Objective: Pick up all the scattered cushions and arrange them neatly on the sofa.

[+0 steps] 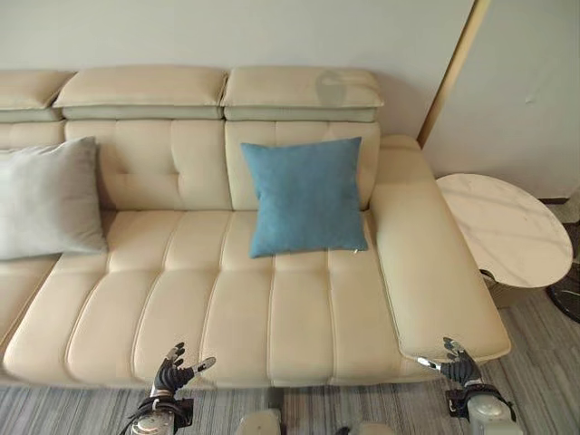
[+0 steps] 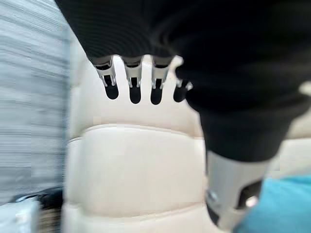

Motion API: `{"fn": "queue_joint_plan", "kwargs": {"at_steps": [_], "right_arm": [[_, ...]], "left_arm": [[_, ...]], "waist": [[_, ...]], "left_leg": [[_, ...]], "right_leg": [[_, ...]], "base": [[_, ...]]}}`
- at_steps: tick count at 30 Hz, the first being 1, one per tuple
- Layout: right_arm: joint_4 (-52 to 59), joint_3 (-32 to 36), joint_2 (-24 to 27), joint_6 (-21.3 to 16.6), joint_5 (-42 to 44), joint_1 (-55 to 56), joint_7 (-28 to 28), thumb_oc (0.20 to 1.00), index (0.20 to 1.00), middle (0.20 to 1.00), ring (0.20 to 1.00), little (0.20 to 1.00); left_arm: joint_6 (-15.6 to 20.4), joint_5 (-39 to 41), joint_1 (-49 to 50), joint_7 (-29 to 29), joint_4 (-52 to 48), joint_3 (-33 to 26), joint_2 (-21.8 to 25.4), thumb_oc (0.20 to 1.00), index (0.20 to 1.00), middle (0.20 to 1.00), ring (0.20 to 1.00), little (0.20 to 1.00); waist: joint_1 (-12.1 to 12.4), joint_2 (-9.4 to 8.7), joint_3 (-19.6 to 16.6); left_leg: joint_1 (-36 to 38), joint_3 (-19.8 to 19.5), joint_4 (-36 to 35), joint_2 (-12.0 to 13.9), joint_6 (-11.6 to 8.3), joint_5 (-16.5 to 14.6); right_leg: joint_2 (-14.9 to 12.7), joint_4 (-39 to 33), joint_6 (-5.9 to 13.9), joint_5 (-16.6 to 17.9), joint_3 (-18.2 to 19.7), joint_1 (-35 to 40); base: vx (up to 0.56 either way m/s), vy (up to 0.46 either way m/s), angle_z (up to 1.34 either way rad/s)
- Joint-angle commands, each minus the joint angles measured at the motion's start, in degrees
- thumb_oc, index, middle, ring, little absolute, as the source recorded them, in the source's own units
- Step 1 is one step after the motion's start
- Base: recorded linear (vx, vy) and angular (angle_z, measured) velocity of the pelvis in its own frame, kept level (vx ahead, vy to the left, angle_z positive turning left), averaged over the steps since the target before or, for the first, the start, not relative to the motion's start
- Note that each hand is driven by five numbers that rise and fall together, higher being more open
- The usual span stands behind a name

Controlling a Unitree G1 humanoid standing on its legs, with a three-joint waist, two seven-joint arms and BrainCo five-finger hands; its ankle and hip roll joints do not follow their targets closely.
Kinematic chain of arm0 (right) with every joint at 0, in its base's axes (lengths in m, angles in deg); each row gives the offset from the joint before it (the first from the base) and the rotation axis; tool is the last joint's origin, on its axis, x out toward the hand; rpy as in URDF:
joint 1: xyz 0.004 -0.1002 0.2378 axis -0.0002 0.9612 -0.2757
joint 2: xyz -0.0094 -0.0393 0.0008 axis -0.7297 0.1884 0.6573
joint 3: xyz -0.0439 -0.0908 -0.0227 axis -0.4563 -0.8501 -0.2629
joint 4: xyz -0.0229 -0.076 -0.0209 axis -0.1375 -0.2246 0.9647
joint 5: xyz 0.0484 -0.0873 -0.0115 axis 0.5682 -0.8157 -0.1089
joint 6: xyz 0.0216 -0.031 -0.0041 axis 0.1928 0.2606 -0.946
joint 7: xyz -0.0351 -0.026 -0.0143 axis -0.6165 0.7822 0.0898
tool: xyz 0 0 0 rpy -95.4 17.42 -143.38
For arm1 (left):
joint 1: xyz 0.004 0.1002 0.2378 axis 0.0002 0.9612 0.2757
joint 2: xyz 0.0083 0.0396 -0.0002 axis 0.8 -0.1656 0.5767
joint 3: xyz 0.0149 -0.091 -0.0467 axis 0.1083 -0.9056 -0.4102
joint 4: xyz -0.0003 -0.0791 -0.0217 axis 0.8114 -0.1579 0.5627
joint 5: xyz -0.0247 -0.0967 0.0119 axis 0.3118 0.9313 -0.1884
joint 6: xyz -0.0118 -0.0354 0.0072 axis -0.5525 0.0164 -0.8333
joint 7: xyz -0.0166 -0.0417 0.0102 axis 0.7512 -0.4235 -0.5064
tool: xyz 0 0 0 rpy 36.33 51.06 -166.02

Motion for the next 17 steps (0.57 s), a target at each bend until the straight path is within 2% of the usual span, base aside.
{"fn": "queue_joint_plan", "kwargs": {"at_steps": [1, 2, 5, 6, 8, 9, 17], "right_arm": [[3.8, -0.7, 2.3, -1.0, 2.4, -1.5, 2.2, 1.0, 1.0, 1.0, 1.0, 1.0], [3.8, -0.8, 2.3, -1.0, 2.4, -1.5, 2.2, 1.0, 1.0, 1.0, 1.0, 1.0], [3.4, -0.6, 2.2, -1.0, 2.7, -1.3, 1.7, 1.0, 1.0, 1.0, 1.0, 1.0], [3.3, -0.4, 2.1, -1.0, 2.7, -1.2, 1.5, 1.0, 1.0, 1.0, 1.0, 1.0], [2.7, -0.4, 1.9, -1.1, 2.7, -1.1, 1.6, 1.0, 1.0, 1.0, 1.0, 1.0], [1.7, -0.2, 1.9, -1.0, 3.0, -1.2, 1.5, 1.0, 1.0, 1.0, 1.0, 1.0], [-0.9, -0.5, 1.6, -0.7, 2.8, -1.2, 1.1, 1.0, 1.0, 1.0, 1.0, 1.0]], "left_arm": [[2.2, -1.3, -3.7, -0.9, -2.0, 0.1, 2.6, 1.0, 1.0, 1.0, 1.0, 1.0], [2.2, -1.3, -3.6, -0.9, -2.0, 0.1, 2.6, 1.0, 1.0, 1.0, 1.0, 1.0], [2.0, -1.5, -3.8, -0.3, -0.6, 0.2, 2.4, 1.0, 1.0, 1.0, 1.0, 1.0], [2.0, -1.4, -3.7, -0.2, -0.7, 0.1, 2.3, 1.0, 1.0, 1.0, 1.0, 1.0], [1.9, -1.2, -3.5, -0.3, -1.0, 0.2, 2.0, 1.0, 1.0, 1.0, 1.0, 1.0], [1.9, -1.4, -3.5, -0.3, -0.6, 0.4, 2.3, 1.0, 1.0, 1.0, 1.0, 1.0], [1.5, -2.2, -2.7, 0.3, 1.4, -0.2, 3.1, 1.0, 1.0, 1.0, 1.0, 1.0]], "waist": [[-2.1, -4.93, 2.6], [-2.2, -4.91, 2.6], [-3.3, -6.29, 2.0], [-3.7, -6.34, 1.7], [-4.1, -6.01, 1.2], [-4.3, -5.77, 0.3], [-4.2, -5.87, -1.9]], "left_leg": [[-2.1, 0.0, 2.9, -9.0, 1.57, -2.0], [-2.1, -0.1, 3.0, -9.0, 1.58, -2.1], [0.1, -1.5, 6.8, -9.4, 2.72, -6.8], [1.9, -1.9, 6.1, -9.1, 2.77, -7.8], [3.2, -3.3, 5.4, -8.9, 2.83, -7.6], [5.1, -2.9, 2.3, -8.9, 2.85, -7.3], [10.2, -2.7, -3.0, -9.2, 3.1, -6.7]], "right_leg": [[-4.3, -12.0, 6.43, 4.1, -0.7, 4.0], [-4.3, -12.0, 6.44, 4.1, -0.8, 4.1], [-6.6, -12.7, 7.02, 6.1, -2.0, 3.3], [-6.8, -12.7, 7.07, 6.2, -2.4, 3.2], [-6.7, -12.8, 7.04, 6.4, -2.7, 3.0], [-6.4, -13.4, 7.12, 6.5, -3.2, 3.6], [-6.5, -14.6, 7.87, 6.8, -3.2, 5.8]], "base": [[-0.26, -0.053, 0.29], [-0.21, -0.037, 0.54], [-0.09, 0.007, 0.33], [-0.05, 0.032, 0.06], [0.01, 0.052, 0.29], [0.04, 0.047, 0.29], [0.05, 0.053, 0.06]]}}
